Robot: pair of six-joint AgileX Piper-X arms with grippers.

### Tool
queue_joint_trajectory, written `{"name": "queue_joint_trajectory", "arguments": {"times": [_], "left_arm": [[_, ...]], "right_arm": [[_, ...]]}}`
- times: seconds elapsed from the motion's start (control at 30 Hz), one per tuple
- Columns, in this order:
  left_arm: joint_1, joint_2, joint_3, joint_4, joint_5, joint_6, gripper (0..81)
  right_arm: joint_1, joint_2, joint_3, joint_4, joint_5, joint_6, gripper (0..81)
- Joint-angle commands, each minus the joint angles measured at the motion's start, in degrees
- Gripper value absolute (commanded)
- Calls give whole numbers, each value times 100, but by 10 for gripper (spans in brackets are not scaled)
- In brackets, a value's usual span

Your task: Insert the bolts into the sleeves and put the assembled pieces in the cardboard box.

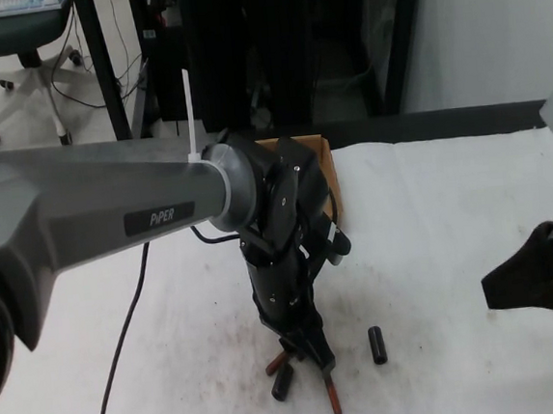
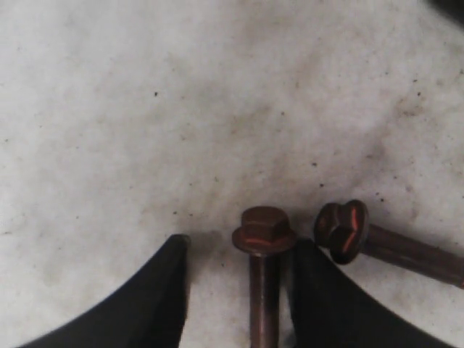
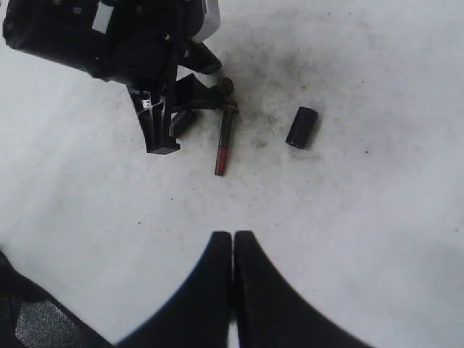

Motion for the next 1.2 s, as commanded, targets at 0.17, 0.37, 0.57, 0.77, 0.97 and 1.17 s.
{"name": "queue_joint_trajectory", "arguments": {"times": [0.17, 0.37, 0.57, 0.77, 0.97, 1.17], "left_arm": [[-23, -3, 13, 73, -254, 47, 5], [-23, -3, 13, -46, -254, 46, 4], [-23, -130, -274, -103, -300, -1182, 4], [-8, -847, -783, -727, -300, -1979, 4], [266, -2117, -754, -941, -131, -2636, 4], [850, -3560, 634, -1275, 581, -2966, 4]], "right_arm": [[-28, -52, 13, -366, -65, 193, 8], [-28, -52, 13, -391, -65, 193, 8], [-28, -52, 46, -389, -51, 193, 8], [-28, 176, 170, -378, 316, 193, 8], [12, 670, 204, -339, 277, 298, 8], [12, 788, 204, -339, 264, 432, 8]]}}
